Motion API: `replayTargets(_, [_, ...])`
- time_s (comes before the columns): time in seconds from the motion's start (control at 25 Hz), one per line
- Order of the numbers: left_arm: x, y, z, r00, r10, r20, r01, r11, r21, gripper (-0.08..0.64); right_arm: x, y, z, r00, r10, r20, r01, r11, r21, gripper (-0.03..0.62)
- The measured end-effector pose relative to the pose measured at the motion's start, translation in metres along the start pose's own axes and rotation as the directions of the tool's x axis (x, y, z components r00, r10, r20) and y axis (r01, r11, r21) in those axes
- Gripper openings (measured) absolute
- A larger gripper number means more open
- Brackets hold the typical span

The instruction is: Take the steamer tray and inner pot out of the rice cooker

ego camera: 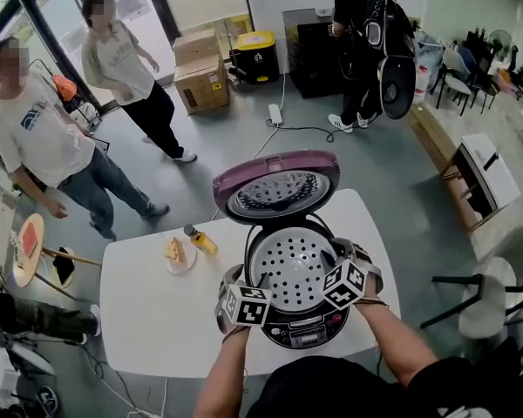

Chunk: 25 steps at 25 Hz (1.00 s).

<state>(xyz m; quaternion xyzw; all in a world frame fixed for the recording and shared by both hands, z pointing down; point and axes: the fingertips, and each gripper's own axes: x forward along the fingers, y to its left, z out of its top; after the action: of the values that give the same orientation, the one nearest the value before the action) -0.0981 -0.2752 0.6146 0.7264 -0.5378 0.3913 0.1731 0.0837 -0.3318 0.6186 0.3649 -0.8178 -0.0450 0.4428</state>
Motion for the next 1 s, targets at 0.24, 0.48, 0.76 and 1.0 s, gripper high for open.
replayTargets(0.24, [-0.003,0.000,0.006,0.999,0.043,0.022,-0.044,0.998,0.041,0.180,-0.001,-0.001,0.002,1.000,-0.012,0.005,0.012,1.000,-0.006,0.110])
replayTargets(0.48, [-0.005,0.001,0.010,0.998,0.059,0.038,-0.061,0.996,0.063,0.115,-0.006,-0.003,0.006,0.999,-0.037,0.029,0.037,0.999,-0.006,0.094])
replayTargets(0.76, [-0.009,0.002,0.011,0.997,0.062,0.043,-0.064,0.997,0.047,0.087,-0.014,-0.005,0.016,0.996,-0.060,0.061,0.060,0.998,-0.004,0.087])
replayTargets(1.0, [-0.019,0.006,0.021,0.994,0.079,0.079,-0.082,0.996,0.036,0.083,-0.024,-0.013,0.025,0.991,-0.089,0.095,0.090,0.996,-0.002,0.086])
